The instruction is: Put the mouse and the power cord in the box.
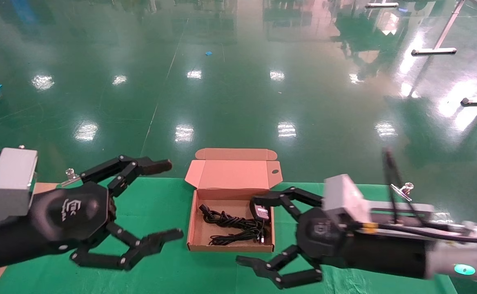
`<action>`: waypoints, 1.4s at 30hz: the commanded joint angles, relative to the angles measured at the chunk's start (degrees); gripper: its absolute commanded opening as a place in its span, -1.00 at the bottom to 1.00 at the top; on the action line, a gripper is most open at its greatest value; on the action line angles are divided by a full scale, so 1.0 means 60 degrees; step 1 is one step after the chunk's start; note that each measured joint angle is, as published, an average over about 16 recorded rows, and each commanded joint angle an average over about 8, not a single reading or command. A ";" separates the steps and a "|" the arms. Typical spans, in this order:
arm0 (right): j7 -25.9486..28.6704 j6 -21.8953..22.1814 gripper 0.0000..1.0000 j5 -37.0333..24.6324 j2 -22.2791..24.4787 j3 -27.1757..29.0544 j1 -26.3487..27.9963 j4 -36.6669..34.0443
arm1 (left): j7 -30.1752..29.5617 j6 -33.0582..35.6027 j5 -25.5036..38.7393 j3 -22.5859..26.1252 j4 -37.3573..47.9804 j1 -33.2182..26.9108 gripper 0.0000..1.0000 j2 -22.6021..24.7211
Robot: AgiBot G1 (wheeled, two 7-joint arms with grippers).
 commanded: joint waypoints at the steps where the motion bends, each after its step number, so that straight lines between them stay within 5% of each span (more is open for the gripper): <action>1: 0.0167 -0.0262 1.00 0.0205 0.0240 0.0343 -0.0172 0.0219 | -0.0362 0.0019 0.0031 -0.0117 -0.0374 0.0102 1.00 -0.0115; 18: 0.1348 -0.2186 1.00 0.1715 0.1999 0.2855 -0.1438 0.1823 | -0.2707 0.0148 0.0224 -0.0871 -0.2891 0.0761 1.00 -0.0855; 42: 0.1303 -0.2069 1.00 0.1625 0.1900 0.2709 -0.1370 0.1730 | -0.2635 0.0139 0.0228 -0.0856 -0.2748 0.0749 1.00 -0.0838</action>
